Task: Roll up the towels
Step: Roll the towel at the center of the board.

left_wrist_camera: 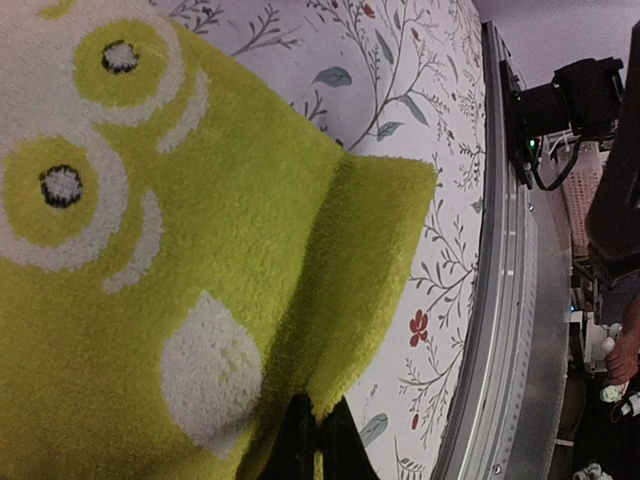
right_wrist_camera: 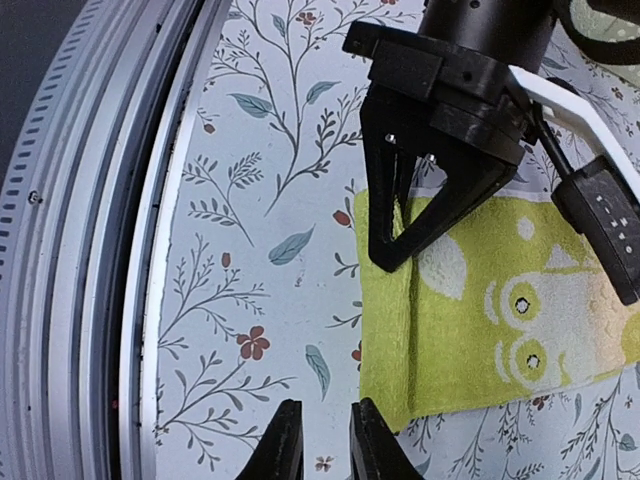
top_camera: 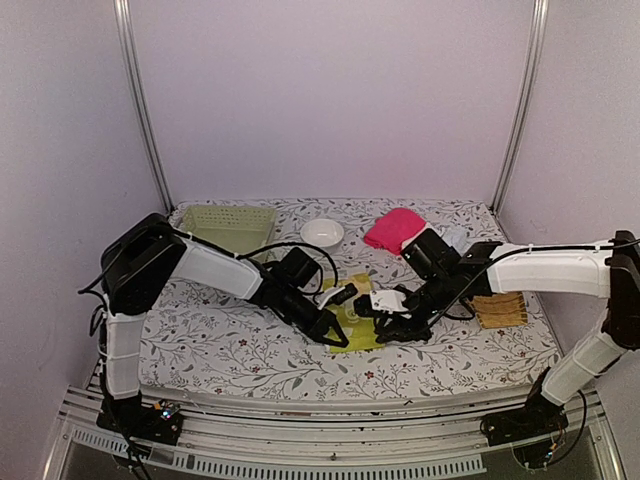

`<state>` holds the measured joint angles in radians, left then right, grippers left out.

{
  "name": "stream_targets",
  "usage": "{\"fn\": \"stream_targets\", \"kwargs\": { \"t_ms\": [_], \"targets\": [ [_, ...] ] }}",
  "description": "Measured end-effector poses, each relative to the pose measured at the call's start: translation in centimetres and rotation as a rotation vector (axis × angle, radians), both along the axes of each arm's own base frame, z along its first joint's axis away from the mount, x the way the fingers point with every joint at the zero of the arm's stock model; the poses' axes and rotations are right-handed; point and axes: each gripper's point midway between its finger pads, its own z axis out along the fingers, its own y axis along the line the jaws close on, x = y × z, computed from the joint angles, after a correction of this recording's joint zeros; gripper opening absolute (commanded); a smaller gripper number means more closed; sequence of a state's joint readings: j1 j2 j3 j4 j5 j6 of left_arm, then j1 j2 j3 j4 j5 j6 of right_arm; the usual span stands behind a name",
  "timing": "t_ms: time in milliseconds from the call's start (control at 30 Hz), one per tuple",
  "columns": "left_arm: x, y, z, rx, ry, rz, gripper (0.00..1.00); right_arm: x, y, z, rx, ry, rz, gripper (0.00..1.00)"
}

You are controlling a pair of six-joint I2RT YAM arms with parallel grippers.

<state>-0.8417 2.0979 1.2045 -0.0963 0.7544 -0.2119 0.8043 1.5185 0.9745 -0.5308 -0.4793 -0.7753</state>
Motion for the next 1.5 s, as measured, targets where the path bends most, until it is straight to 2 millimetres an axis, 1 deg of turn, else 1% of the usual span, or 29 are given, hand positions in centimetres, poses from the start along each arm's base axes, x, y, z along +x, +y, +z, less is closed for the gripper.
{"fn": "stream_targets", "kwargs": {
  "t_ms": [100, 167, 267, 367, 467, 533, 567, 600, 833, 1033, 1267, 1367, 1500],
  "targets": [
    [0.5, -0.4, 0.1, -0.003, 0.051, 0.017, 0.0, 0.4, 0.7, -1.3, -0.03, -0.049, 0.018, 0.2],
    [0.7, -0.6, 0.1, 0.0, 0.083, 0.029, 0.0, 0.6, 1.0, -2.3, -0.052, -0.076, 0.029, 0.16],
    [0.8, -0.6, -0.1, 0.013, 0.125, 0.044, 0.0, 0.8, 1.3, -3.8, -0.084, -0.103, 0.043, 0.15],
    [0.8, -0.6, -0.2, 0.02, 0.155, 0.05, 0.0, 1.2, 1.1, -5.4, -0.118, -0.118, 0.035, 0.16],
    [0.7, -0.5, -0.3, 0.024, 0.168, 0.052, 0.0, 1.7, 0.8, -6.4, -0.142, -0.137, 0.02, 0.17],
    [0.7, -0.5, -0.4, 0.027, 0.173, 0.053, 0.0, 1.9, 0.8, -6.6, -0.148, -0.149, 0.012, 0.18],
    [0.7, -0.5, -0.4, 0.028, 0.176, 0.053, 0.0, 2.1, 0.8, -6.7, -0.15, -0.154, 0.009, 0.22],
    [0.7, -0.5, -0.4, 0.029, 0.179, 0.053, 0.0, 2.2, 0.9, -6.8, -0.15, -0.159, 0.007, 0.23],
    [0.9, -0.4, -0.4, 0.035, 0.197, 0.055, 0.0, 2.7, 1.0, -7.0, -0.151, -0.179, -0.003, 0.24],
    [1.1, -0.4, -0.6, 0.033, 0.212, 0.055, 0.0, 2.7, 1.2, -6.1, -0.131, -0.193, 0.005, 0.25],
    [1.1, -0.4, -0.6, 0.034, 0.221, 0.053, 0.0, 2.2, 1.6, -5.9, -0.111, -0.189, 0.034, 0.26],
    [1.1, -0.4, -0.6, 0.036, 0.222, 0.053, 0.0, 2.3, 1.6, -6.3, -0.119, -0.188, 0.039, 0.26],
    [1.2, -0.4, -0.7, 0.034, 0.23, 0.052, 0.0, 2.2, 1.3, -7.9, -0.151, -0.172, 0.048, 0.28]
  ]
}}
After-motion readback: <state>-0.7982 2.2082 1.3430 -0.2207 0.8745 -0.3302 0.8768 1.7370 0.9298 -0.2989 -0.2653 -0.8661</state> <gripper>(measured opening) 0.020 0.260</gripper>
